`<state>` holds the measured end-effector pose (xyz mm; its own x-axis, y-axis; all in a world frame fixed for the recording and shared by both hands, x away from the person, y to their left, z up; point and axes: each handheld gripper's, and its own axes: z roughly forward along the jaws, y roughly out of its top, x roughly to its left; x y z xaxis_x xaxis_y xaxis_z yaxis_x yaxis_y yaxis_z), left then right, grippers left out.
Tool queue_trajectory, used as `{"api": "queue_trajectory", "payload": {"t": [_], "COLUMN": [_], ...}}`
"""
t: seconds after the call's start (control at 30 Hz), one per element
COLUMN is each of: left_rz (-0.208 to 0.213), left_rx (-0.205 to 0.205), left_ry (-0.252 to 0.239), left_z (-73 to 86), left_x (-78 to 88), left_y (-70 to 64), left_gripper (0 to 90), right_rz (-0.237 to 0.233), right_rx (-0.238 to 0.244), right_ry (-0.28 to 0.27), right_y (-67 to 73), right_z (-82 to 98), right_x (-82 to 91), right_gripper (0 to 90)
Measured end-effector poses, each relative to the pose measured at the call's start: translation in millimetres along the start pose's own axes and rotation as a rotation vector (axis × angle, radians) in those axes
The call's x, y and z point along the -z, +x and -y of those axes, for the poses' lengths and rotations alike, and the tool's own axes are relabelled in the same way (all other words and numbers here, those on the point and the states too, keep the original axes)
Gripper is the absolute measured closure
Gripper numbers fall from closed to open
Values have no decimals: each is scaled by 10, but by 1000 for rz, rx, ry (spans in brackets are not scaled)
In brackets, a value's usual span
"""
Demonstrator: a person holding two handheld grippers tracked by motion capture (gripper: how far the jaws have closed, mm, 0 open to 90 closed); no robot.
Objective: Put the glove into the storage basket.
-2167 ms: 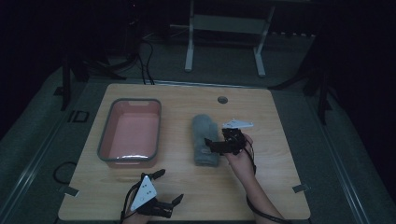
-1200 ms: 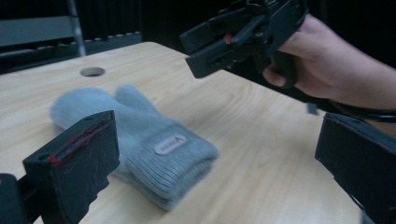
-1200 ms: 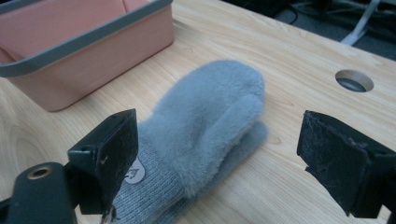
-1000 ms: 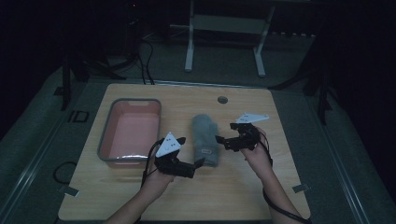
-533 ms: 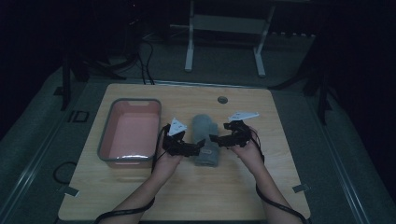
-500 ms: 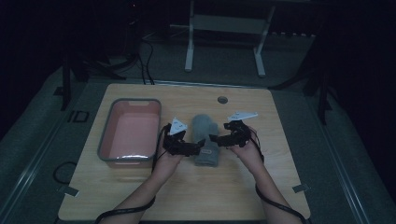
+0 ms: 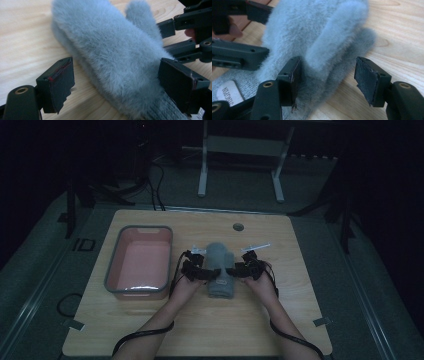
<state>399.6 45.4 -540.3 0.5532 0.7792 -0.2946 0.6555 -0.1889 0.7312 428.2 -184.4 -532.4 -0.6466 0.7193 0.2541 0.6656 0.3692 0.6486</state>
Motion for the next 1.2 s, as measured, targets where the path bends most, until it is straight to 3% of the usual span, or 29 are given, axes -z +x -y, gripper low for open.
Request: {"api": "queue_trajectory", "payload": {"t": [0.13, 0.23, 0.3, 0.37, 0.43, 0.47, 0.57, 0.6, 0.63, 0.67, 0.7, 0.8, 0.9, 0.93, 1.03, 1.2], "left_rz": [25, 29, 65, 79, 83, 102, 132, 148, 148, 165, 168, 189, 190, 190, 194, 206], "left_rx": [29, 47, 87, 95, 77, 72, 76, 74, 74, 74, 67, 67, 68, 61, 62, 23], "left_ry": [43, 61, 76, 76, 80, 84, 87, 95, 95, 108, 120, 119, 111, 107, 104, 109], "left_z": [21, 45, 66, 69, 63, 58, 52, 45, 45, 39, 31, 28, 28, 22, -6, -99], "left_x": [-90, -134, -178, -191, -199, -211, -222, -229, -229, -232, -232, -227, -218, -207, -176, -77], "left_y": [40, 56, 102, 116, 115, 109, 106, 107, 107, 115, 115, 111, 103, 98, 81, 44], "left_gripper": [154, 156, 162, 170, 211, 249, 324, 385, 435, 464, 464, 611, 697, 715, 733, 744], "right_rz": [13, -9, -25, -29, -27, -54, -76, -91, -91, -102, -102, -75, -70, -55, -47, -38], "right_rx": [14, -1, -26, -18, -15, -8, -12, -21, -21, -17, -17, 16, 12, 31, 35, 45], "right_ry": [25, 30, 34, 21, 22, 27, 36, 42, 42, 39, 39, 19, 8, -7, -29, -51], "right_y": [5, -22, -54, -67, -61, -56, -57, -52, -52, -38, -38, 28, 34, 61, 83, 135], "right_z": [13, 39, 59, 71, 70, 70, 69, 69, 69, 78, 78, 99, 109, 123, 127, 106], "right_x": [-63, -115, -154, -162, -163, -172, -179, -185, -185, -187, -187, -180, -174, -160, -125, -52], "right_gripper": [371, 365, 331, 335, 361, 481, 561, 622, 622, 693, 693, 753, 768, 785, 797, 804]}}
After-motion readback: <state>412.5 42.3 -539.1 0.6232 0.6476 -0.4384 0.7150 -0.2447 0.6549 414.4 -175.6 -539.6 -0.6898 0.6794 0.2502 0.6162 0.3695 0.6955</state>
